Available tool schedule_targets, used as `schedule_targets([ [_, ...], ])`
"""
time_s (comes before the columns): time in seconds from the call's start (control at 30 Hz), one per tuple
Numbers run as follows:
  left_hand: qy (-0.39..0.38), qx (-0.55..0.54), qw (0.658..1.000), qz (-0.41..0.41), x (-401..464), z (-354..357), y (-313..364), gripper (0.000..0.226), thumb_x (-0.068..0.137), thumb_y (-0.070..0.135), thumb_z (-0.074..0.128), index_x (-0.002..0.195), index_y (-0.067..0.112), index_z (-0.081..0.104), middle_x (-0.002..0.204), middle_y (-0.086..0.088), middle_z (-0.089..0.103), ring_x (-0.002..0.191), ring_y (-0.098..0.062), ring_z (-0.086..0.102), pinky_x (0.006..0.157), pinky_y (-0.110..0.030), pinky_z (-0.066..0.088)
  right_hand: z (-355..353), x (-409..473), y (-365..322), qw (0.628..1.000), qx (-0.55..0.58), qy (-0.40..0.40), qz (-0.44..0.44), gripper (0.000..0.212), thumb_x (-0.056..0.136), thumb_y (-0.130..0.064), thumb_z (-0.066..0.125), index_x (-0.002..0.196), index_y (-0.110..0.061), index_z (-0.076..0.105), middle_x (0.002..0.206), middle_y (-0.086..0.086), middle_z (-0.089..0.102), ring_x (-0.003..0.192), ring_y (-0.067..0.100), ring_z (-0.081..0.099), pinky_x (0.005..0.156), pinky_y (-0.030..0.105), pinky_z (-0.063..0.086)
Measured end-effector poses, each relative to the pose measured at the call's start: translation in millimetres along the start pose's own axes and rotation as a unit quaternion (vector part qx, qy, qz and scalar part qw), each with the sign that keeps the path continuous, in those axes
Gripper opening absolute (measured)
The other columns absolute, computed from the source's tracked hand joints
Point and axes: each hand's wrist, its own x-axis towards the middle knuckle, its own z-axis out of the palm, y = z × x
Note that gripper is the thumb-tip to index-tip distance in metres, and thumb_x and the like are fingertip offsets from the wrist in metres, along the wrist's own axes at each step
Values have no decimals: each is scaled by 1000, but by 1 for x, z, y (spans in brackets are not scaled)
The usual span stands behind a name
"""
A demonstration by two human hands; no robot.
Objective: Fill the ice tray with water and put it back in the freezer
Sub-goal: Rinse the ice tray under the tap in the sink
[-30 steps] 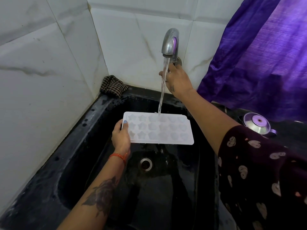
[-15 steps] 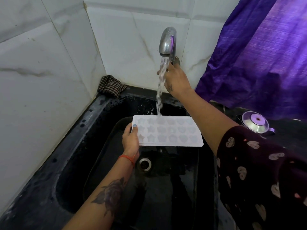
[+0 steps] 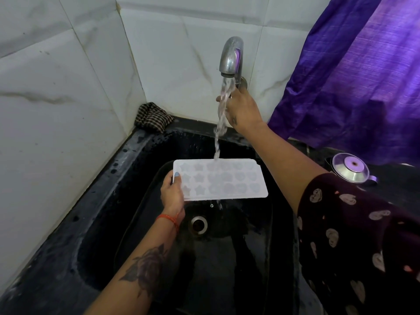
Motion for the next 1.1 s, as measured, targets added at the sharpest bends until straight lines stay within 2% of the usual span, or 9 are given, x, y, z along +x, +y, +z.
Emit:
schedule_targets([
  [0.07, 15, 4, 1000, 0, 3, -6, -1, 31, 98, 23, 48, 127, 15, 56, 118, -9, 63, 101, -27, 62, 90, -45, 52, -2, -1, -2, 1000, -3, -8, 10, 38, 80, 11, 60, 118, 4, 55, 130, 24, 44, 111, 40, 50, 88, 48, 50],
  [0.2, 40, 5, 999, -5, 5, -14, -3, 28, 98, 23, 49, 124, 17, 57, 115, -6, 62, 100, -25, 62, 87, -40, 52, -1, 0, -2, 1000, -5, -3, -4, 29, 88, 0, 51, 116, 2, 58, 120, 24, 52, 108, 42, 50, 88, 49, 44],
  [0.37, 46, 5, 999, -5, 5, -18, -5, 33, 98, 23, 49, 129, 14, 55, 117, -7, 62, 97, -22, 60, 83, -36, 51, 0, 0, -3, 1000, -9, -5, -6, 29, 90, -5, 50, 118, -3, 57, 121, 21, 51, 105, 41, 52, 84, 49, 46],
  [0.6, 39, 11, 999, 0, 5, -23, -3, 27, 99, 25, 47, 123, 19, 57, 110, -5, 63, 96, -23, 61, 83, -39, 52, -4, -4, -6, 1000, 14, 11, 6, 37, 90, -12, 56, 125, -1, 51, 123, 26, 48, 100, 44, 54, 79, 48, 44],
  [0.77, 41, 0, 999, 15, 4, -24, 1, 29, 99, 21, 47, 125, 13, 57, 112, -8, 62, 99, -26, 60, 90, -41, 51, -8, -7, -10, 999, 11, 15, 26, 35, 91, -14, 57, 122, 3, 51, 120, 27, 50, 99, 44, 54, 79, 46, 43],
  [0.9, 27, -13, 999, 18, 1, -25, 2, 27, 99, 20, 47, 122, 12, 59, 111, -9, 63, 98, -26, 61, 88, -42, 52, -10, -7, -13, 999, 24, 7, 35, 41, 92, -15, 57, 128, 1, 47, 124, 28, 48, 100, 46, 55, 80, 47, 44],
  [0.97, 18, -18, 999, 21, -1, -25, 3, 27, 99, 19, 46, 122, 12, 59, 110, -9, 63, 99, -27, 61, 89, -43, 52, -11, -9, -14, 999, 23, 8, 35, 39, 92, -16, 57, 125, 1, 49, 123, 27, 47, 99, 45, 55, 79, 47, 44],
  [1.03, 15, -21, 999, 20, -3, -26, 4, 27, 99, 19, 46, 122, 11, 59, 110, -9, 63, 98, -26, 61, 90, -43, 51, -10, -11, -14, 998, 45, 17, 44, 35, 91, -17, 58, 121, 1, 51, 121, 26, 48, 97, 44, 55, 78, 46, 44],
  [1.1, 15, -26, 999, 18, -3, -26, 3, 26, 99, 18, 46, 121, 11, 59, 110, -9, 63, 99, -27, 61, 91, -45, 51, -7, -14, -13, 994, 86, 28, 67, 38, 91, -15, 58, 125, -1, 50, 123, 24, 50, 98, 42, 57, 82, 45, 48],
])
